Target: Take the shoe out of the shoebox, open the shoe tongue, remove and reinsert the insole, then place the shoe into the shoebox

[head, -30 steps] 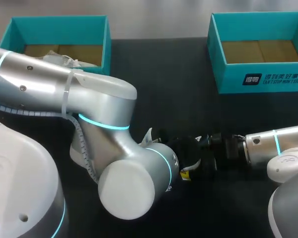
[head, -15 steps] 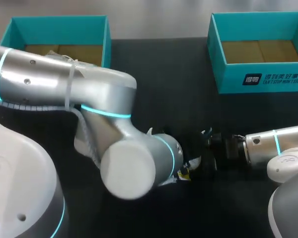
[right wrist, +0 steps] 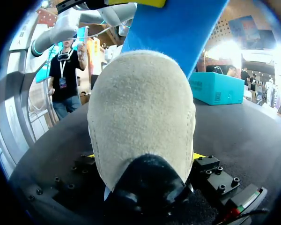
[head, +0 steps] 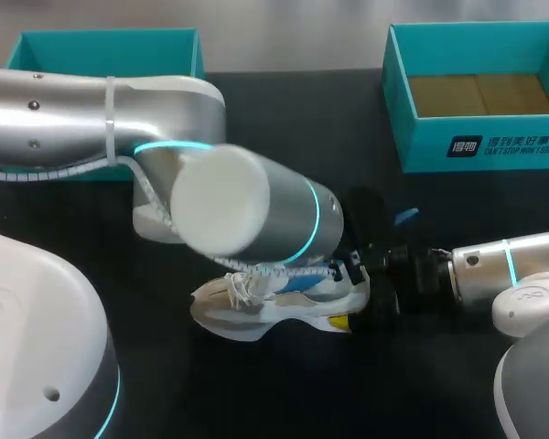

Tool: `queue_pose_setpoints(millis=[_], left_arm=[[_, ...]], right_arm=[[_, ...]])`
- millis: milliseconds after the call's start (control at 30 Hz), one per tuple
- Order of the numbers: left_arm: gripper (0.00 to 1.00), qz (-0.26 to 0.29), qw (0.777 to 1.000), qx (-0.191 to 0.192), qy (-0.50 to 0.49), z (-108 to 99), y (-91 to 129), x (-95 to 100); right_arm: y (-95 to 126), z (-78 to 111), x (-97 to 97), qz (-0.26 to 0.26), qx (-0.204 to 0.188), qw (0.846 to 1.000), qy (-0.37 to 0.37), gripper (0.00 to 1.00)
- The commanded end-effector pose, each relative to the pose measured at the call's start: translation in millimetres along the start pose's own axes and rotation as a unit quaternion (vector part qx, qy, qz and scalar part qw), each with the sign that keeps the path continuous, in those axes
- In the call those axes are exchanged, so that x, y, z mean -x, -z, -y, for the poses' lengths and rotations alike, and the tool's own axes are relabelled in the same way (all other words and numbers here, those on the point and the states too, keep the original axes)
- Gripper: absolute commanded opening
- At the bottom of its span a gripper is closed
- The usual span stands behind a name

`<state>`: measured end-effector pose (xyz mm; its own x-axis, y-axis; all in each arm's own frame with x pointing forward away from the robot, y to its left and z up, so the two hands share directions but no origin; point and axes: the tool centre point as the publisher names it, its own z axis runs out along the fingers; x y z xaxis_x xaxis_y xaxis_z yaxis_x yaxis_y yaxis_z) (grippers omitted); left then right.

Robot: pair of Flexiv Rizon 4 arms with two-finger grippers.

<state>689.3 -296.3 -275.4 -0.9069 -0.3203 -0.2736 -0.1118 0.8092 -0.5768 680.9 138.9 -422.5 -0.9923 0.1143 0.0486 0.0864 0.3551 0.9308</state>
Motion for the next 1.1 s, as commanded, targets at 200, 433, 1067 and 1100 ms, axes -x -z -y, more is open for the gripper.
queue_pose_setpoints(millis=[200,433,1067,1100], left_arm=[[0.0,-0.1,0.995,-0.016,0.023,32.0,22.7,7.7],[0.0,-0.15,0.987,-0.044,0.029,55.5,47.6,5.2],[0.0,-0.233,0.961,-0.141,0.039,117.2,137.5,4.3],[0.0,-0.233,0.961,-0.141,0.039,117.2,137.5,4.3]], right_arm=[[-1.2,-1.0,-1.2,0.0,-0.003,1.0,-0.001,0.0],[-1.2,-1.0,-1.2,0.0,-0.003,1.0,-0.001,0.0],[-1.2,-1.0,-1.2,0.0,-0.003,1.0,-0.001,0.0],[-1.2,-1.0,-1.2,0.0,-0.003,1.0,-0.001,0.0]])
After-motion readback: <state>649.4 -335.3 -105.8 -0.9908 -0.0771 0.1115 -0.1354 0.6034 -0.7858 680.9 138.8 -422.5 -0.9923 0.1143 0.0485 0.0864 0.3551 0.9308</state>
